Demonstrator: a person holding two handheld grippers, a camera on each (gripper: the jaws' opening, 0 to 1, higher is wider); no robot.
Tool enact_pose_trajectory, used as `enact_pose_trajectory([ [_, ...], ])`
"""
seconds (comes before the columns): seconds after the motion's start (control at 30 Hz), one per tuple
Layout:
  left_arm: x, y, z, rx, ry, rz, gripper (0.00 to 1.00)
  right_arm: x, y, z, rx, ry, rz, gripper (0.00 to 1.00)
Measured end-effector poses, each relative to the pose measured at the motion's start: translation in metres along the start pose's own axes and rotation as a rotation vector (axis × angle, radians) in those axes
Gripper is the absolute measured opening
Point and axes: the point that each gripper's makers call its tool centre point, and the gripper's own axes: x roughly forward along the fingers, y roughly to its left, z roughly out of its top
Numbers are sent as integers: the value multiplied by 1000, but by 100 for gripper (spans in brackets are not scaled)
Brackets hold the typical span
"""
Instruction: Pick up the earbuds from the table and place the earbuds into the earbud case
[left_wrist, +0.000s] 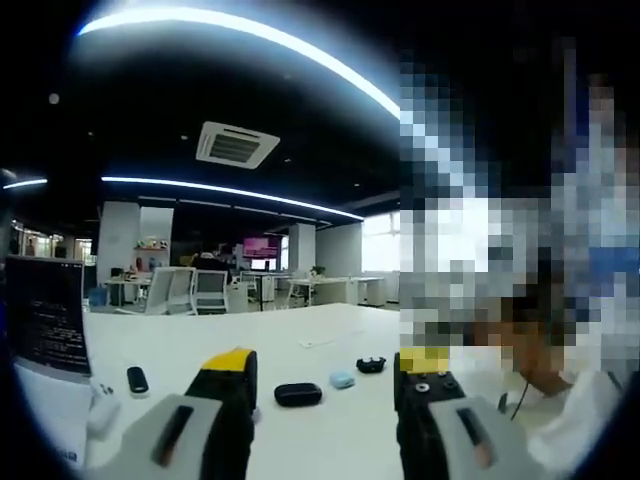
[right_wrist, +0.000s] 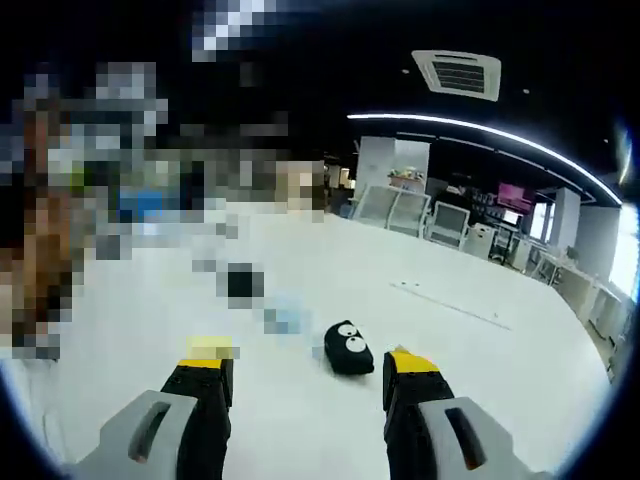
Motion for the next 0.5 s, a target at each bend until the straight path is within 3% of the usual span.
enact_pose_trajectory([
  [0.33, -2, 10, -7, -20, 14, 15, 55, -27, 30, 24, -53, -69, 21, 59],
  [0.5, -4, 4, -2, -7, 8, 11, 55, -39, 35, 34, -57, -101, 15, 59],
])
